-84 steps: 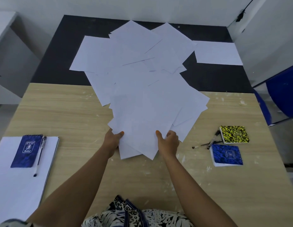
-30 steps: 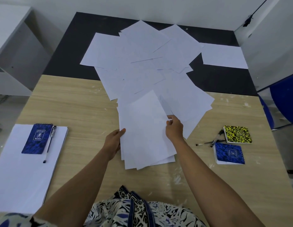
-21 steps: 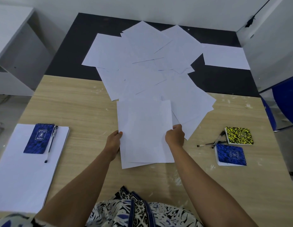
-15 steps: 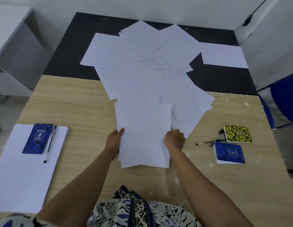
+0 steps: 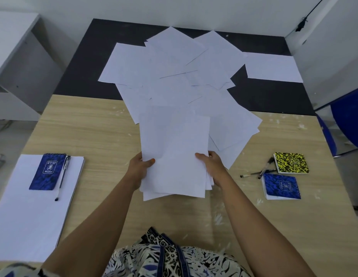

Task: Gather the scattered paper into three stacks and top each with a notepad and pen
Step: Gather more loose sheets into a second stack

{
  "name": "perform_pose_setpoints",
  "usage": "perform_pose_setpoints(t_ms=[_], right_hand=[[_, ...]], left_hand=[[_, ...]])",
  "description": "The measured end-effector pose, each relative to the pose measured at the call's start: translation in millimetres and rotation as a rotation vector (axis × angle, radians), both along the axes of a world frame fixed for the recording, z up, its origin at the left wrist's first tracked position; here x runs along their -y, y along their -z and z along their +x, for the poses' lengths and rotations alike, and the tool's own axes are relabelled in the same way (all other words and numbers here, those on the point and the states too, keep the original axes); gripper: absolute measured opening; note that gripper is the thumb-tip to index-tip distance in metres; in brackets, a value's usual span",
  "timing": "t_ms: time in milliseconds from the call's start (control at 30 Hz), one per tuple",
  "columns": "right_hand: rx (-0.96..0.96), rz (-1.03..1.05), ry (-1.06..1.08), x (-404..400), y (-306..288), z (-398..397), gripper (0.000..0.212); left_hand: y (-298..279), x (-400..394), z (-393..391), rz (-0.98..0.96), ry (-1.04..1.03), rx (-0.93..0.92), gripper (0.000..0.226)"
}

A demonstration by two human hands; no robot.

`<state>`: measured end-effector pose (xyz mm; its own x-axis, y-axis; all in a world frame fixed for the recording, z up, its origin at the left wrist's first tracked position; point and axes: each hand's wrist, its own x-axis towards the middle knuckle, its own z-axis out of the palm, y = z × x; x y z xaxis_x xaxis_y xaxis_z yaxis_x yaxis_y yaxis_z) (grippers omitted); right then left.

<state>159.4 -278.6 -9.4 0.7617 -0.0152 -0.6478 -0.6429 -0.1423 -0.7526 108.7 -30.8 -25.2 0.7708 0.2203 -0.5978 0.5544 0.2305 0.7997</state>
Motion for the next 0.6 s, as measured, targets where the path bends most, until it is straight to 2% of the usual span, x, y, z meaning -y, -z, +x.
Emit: perform_pose_setpoints(t_ms=[67,167,367,500,600], right_hand=[[-0.053,0.120,-0.053,3.2,-0.5,2.3,0.036],[-0.067,0.174,-0.037,5.7,2.0,6.3,0.034],[0.088,0.027,0.092,-4.4,4.5,20.7,0.025],[0.159,0.012,0.297,-7.7,10.6,38.5,0.019],[0.179,-0.035,0.414,-9.1,15.3,58.0,0.028]], left_hand=[[-4.8,0.6,8.0,-0.005,0.004,0.009,0.043],[-10.6,2.4,22.4,0.046,0.033,0.030,0.039],[-22.1,12.2,60.4,0.237,0.117,0.109,0.038],[-20.5,15.1,93.6,0.434,0.184,0.149,0.044],[-16.0,13.0,115.7,0.569,0.237,0.152,0.039]])
